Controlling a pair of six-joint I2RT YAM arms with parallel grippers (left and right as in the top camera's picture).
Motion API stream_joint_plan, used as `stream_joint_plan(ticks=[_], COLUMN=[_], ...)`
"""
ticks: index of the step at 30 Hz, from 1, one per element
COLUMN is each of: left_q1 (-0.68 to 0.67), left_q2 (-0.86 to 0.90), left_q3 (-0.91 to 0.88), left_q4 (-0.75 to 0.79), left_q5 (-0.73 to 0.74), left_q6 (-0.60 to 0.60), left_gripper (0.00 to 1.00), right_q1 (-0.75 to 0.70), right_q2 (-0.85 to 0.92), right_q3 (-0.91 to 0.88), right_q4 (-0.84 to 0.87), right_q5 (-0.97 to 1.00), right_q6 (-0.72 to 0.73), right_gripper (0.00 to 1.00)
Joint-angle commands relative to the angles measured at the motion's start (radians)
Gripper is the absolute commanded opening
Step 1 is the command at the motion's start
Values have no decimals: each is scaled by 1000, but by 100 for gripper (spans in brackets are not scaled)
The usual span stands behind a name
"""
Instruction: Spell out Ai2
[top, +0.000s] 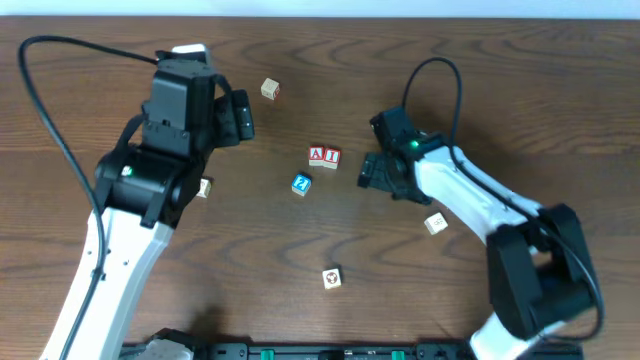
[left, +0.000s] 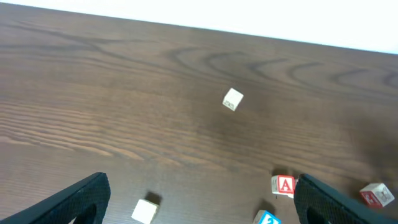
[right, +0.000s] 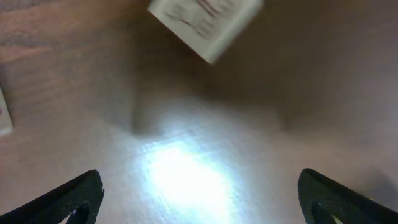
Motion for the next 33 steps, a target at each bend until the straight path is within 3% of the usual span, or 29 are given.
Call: stream_joint_plan(ticks=[1, 7, 18, 33], left_q1=[4, 4, 4, 4], left_q2=[-1, -1, -1, -1], left_q3=[12, 12, 12, 12], left_q4=[-14, -32, -36, -36], left_q5=[-29, -29, -26, -21], left_q6=[16, 16, 12, 8], left_gripper=[96, 96, 96, 96], right_q1=[-8, -8, 31, 37], right_q2=[44, 90, 94, 166], right_q3=[92, 179, 181, 182], right_q4=[5, -3, -35, 14], right_q5=[-13, -29, -41, -10], right_q6=[-54, -66, 74, 60], right_gripper=[98, 96, 93, 93])
